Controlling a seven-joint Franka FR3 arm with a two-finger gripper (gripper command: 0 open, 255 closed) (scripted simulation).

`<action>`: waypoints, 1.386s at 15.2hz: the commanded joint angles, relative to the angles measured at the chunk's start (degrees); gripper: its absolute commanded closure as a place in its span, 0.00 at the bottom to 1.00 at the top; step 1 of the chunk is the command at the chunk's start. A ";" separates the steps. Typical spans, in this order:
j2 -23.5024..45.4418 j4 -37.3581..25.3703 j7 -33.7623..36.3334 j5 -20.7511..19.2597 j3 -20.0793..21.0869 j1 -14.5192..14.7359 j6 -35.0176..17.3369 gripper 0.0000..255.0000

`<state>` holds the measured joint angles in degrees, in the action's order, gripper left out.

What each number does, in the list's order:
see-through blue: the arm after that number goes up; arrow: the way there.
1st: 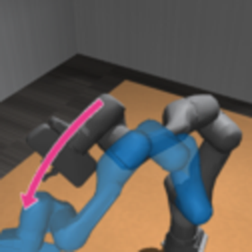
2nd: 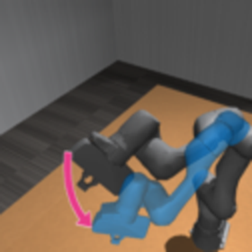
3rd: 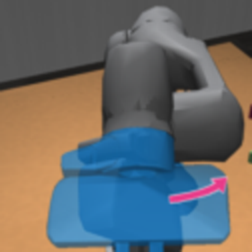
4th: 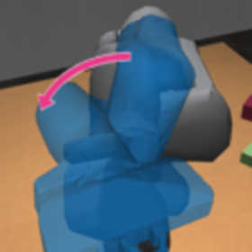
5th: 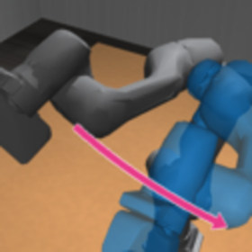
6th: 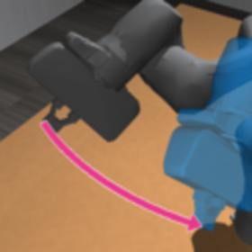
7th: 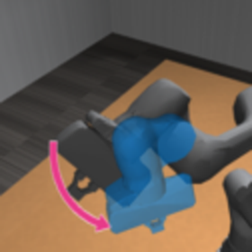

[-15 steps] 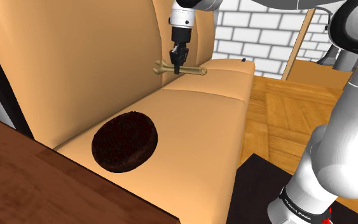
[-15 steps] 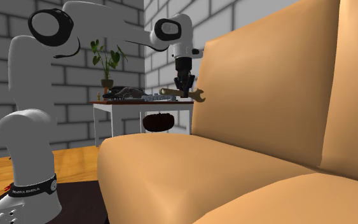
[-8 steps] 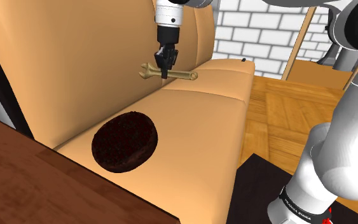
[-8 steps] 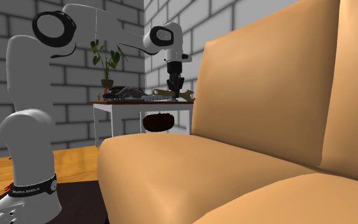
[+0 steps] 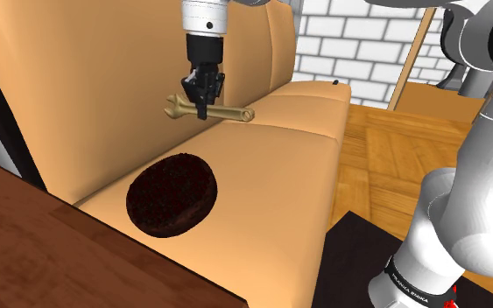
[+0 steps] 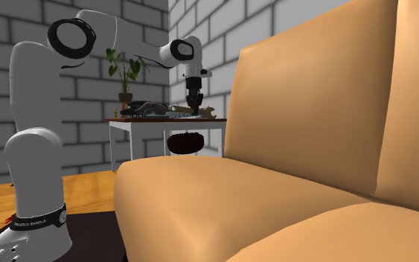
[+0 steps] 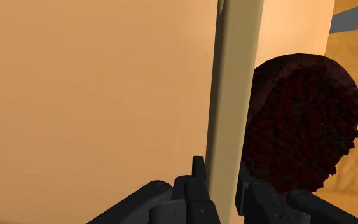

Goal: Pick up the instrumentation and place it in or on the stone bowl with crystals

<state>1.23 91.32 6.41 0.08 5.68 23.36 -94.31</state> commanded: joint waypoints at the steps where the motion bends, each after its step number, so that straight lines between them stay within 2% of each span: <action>1: 0.99 -1.10 2.68 -0.21 1.26 1.33 0.09 1.00; 6: 5.20 -6.32 10.37 -1.35 4.80 5.51 1.19 1.00; 19: 3.89 5.37 10.25 -1.11 4.65 5.34 -9.21 1.00; 21: 3.89 5.37 10.25 -1.11 4.65 5.34 -9.21 1.00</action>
<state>5.22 96.44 16.68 -1.05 10.33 28.72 -103.32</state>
